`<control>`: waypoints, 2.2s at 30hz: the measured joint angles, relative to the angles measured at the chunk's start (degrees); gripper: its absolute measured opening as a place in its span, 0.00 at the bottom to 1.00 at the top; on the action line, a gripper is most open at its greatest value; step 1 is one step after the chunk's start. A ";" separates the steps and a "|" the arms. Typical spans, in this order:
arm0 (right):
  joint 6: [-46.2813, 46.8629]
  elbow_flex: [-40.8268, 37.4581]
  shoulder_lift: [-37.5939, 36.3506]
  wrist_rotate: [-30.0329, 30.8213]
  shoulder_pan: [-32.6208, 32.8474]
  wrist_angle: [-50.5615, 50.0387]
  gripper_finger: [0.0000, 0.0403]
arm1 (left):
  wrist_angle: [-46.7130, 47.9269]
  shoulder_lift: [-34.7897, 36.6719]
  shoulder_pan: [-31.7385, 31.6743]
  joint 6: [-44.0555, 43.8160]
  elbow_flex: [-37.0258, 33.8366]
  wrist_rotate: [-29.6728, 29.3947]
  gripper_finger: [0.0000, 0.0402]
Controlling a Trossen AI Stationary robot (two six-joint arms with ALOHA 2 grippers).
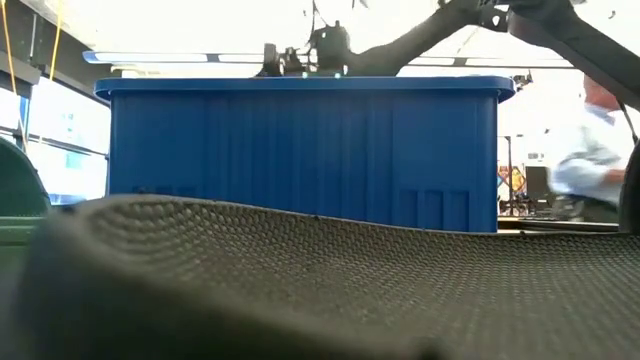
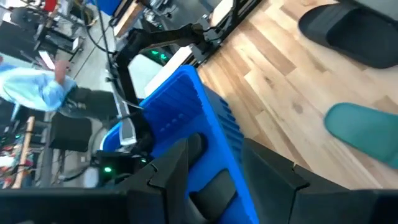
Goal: Pick and place slides into bin
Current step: Put the green slide into the blue container
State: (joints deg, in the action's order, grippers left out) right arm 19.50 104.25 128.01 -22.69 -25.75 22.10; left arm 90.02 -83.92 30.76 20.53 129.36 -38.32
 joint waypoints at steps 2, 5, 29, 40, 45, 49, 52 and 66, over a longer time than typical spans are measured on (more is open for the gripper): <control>-0.03 -0.02 -0.96 -7.33 1.19 -0.07 0.40 | -0.02 0.00 0.00 -0.01 0.00 0.39 0.34; 3.30 -0.02 -1.92 -19.10 3.78 -0.49 0.39 | -0.02 0.00 0.00 -0.01 -0.02 0.39 0.34; 6.68 -0.04 -7.89 -24.40 23.27 -30.13 0.37 | -0.01 -0.40 0.00 -4.79 -0.07 7.69 0.34; 0.65 -0.14 -15.28 -2.92 31.34 -78.66 0.37 | 0.00 -1.87 0.00 -4.28 -0.09 8.27 0.34; 11.20 -0.28 -14.32 15.44 39.04 -96.69 0.37 | 0.00 -2.48 0.00 -3.26 -0.10 7.29 0.34; 26.39 -0.20 -14.28 25.30 45.28 -100.96 0.37 | -0.01 -3.04 0.00 -2.80 -0.10 6.84 0.34; 36.75 -0.20 -14.27 25.67 49.93 -98.83 0.37 | -0.02 -3.57 0.00 -2.78 -0.11 5.73 0.34; 53.74 -0.17 -14.26 38.51 63.95 -92.13 0.37 | -0.25 -8.08 0.34 -6.56 -5.89 16.28 0.34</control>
State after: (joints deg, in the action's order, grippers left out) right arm 73.24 104.07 113.75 15.82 38.20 -70.03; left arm 89.77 -92.00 31.11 13.97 123.47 -22.04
